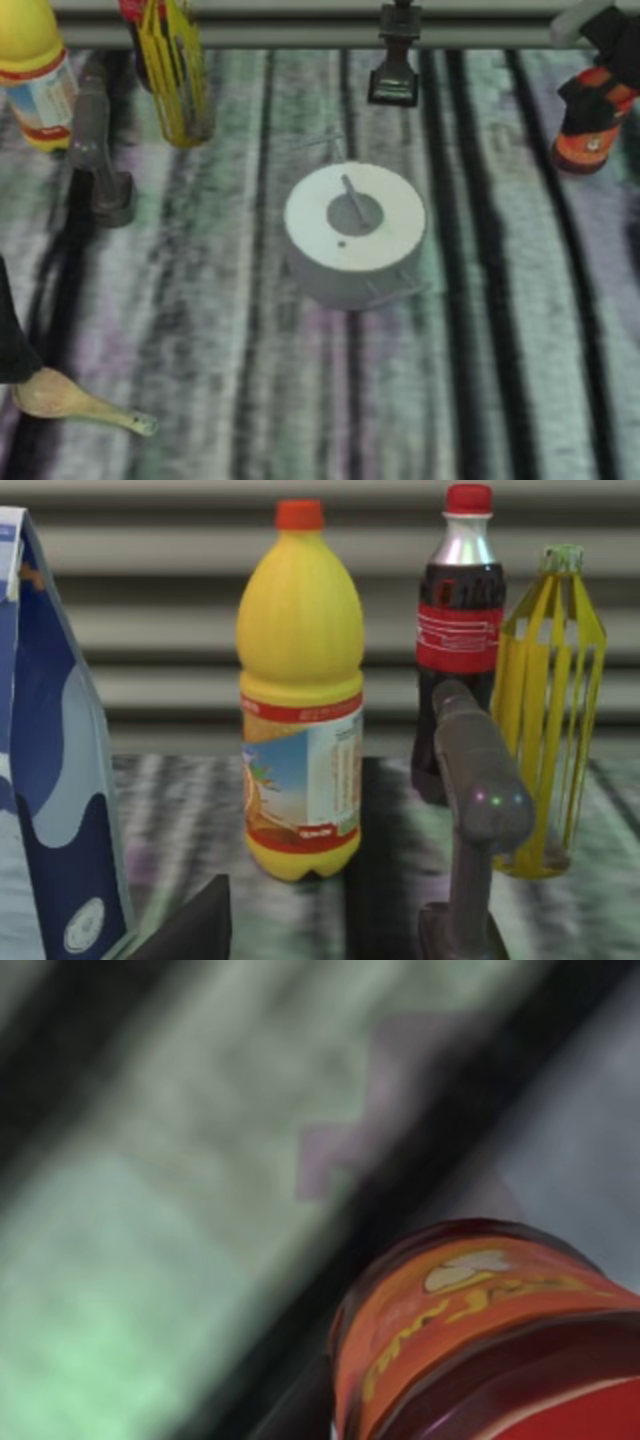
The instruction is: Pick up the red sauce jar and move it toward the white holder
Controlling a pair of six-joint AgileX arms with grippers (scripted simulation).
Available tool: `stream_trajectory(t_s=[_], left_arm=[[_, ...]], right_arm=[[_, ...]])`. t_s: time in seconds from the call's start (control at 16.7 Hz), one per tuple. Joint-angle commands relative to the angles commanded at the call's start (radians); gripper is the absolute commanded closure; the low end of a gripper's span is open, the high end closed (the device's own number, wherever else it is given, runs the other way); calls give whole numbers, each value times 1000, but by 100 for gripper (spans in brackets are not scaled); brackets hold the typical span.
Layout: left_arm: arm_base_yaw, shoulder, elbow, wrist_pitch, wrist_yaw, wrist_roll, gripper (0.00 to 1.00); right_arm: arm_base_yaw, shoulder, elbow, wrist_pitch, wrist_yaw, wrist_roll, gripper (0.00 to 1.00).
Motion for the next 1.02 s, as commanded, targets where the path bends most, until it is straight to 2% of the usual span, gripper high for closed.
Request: stream_trajectory(t_s=[0.48,1.02], left_arm=[[0,0,0,0,0,0,0],[0,0,0,0,0,0,0]], right_arm=[[9,-415,-411,-3,-2,4,100],[21,-468,-472,7,6,39,100]])
